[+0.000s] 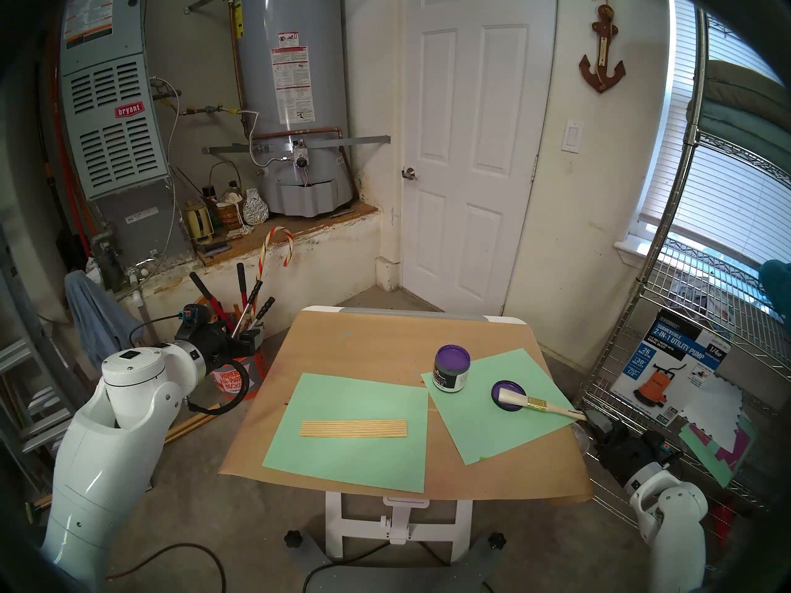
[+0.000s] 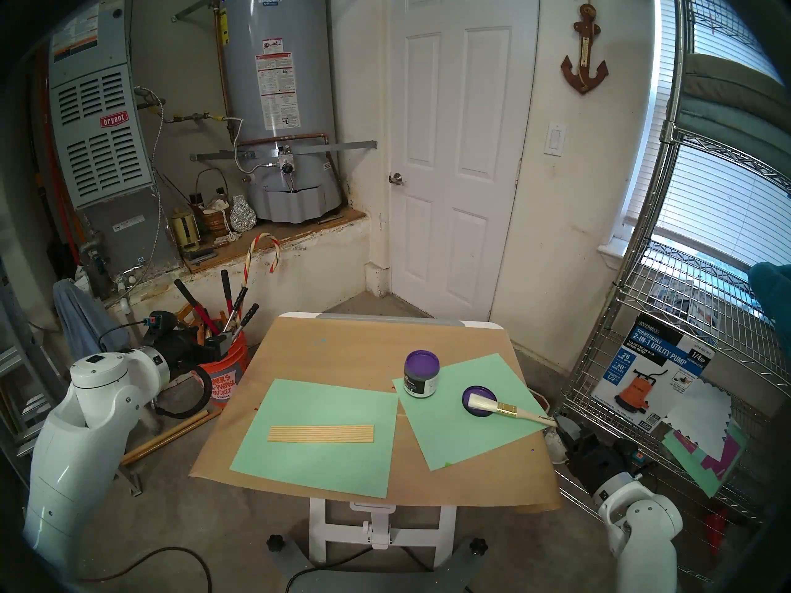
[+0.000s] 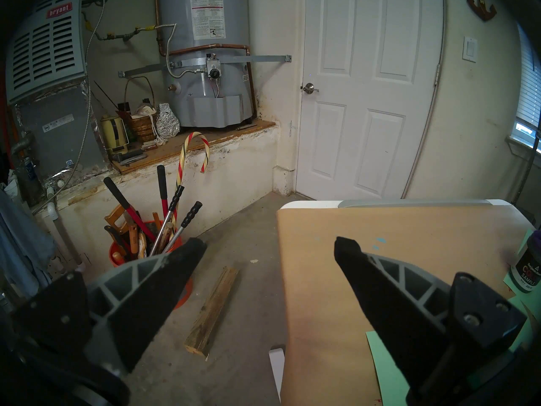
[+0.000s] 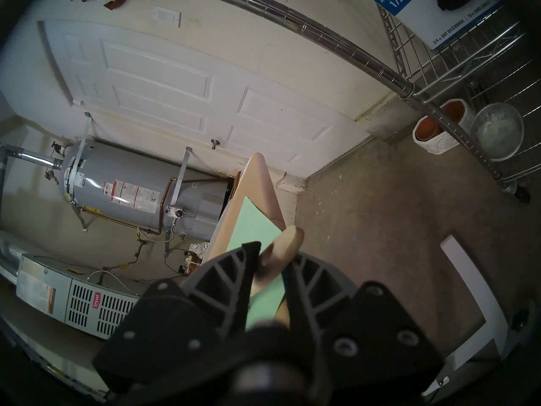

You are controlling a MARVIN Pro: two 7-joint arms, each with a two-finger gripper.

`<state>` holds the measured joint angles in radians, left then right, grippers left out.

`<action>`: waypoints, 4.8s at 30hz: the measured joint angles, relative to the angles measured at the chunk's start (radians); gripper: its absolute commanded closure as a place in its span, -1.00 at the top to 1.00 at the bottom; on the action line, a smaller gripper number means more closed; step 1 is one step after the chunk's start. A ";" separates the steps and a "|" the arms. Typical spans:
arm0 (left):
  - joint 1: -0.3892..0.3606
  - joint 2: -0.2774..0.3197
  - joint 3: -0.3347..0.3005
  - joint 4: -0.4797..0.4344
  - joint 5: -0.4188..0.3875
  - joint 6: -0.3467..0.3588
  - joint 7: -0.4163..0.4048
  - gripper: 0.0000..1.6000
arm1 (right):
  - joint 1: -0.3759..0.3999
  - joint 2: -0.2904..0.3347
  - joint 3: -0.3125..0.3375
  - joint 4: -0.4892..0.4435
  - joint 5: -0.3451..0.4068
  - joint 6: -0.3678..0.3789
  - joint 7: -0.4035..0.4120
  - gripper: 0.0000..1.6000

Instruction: Pick up brush, dip the brush into paint, and paint the wood

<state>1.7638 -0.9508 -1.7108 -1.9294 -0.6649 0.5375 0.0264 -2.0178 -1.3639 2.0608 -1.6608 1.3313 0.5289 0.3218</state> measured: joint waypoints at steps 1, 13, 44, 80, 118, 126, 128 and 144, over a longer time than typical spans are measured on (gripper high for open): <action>0.000 0.000 0.000 0.000 0.000 0.000 0.000 1.00 | 0.000 0.000 0.000 0.000 0.000 0.000 0.001 -0.62; 0.000 0.000 0.000 0.000 0.000 0.000 0.000 1.00 | -0.024 -0.009 0.020 -0.041 0.024 0.004 0.023 -1.00; 0.000 0.000 0.000 0.000 0.000 0.000 0.000 1.00 | -0.078 -0.037 0.133 -0.254 0.103 0.080 0.038 -1.00; 0.000 0.000 0.000 0.001 0.000 0.000 0.000 1.00 | 0.033 0.138 0.087 -0.582 -0.106 0.077 -0.088 -1.00; 0.000 0.000 0.000 0.000 0.000 0.000 0.000 1.00 | 0.159 0.255 -0.292 -0.660 -0.502 0.029 -0.320 -1.00; 0.000 0.000 0.000 0.000 0.000 0.000 0.000 1.00 | 0.194 0.246 -0.355 -0.639 -0.543 0.016 -0.364 -1.00; 0.000 0.000 0.000 0.000 0.000 0.000 0.000 1.00 | 0.201 0.238 -0.363 -0.639 -0.538 0.016 -0.369 -1.00; 0.000 0.000 0.000 0.000 0.000 0.000 0.000 1.00 | 0.210 0.210 -0.389 -0.662 -0.516 0.018 -0.411 -1.00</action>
<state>1.7638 -0.9508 -1.7109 -1.9294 -0.6649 0.5375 0.0264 -1.8080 -1.1543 1.6721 -2.3225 0.8156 0.5473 -0.0894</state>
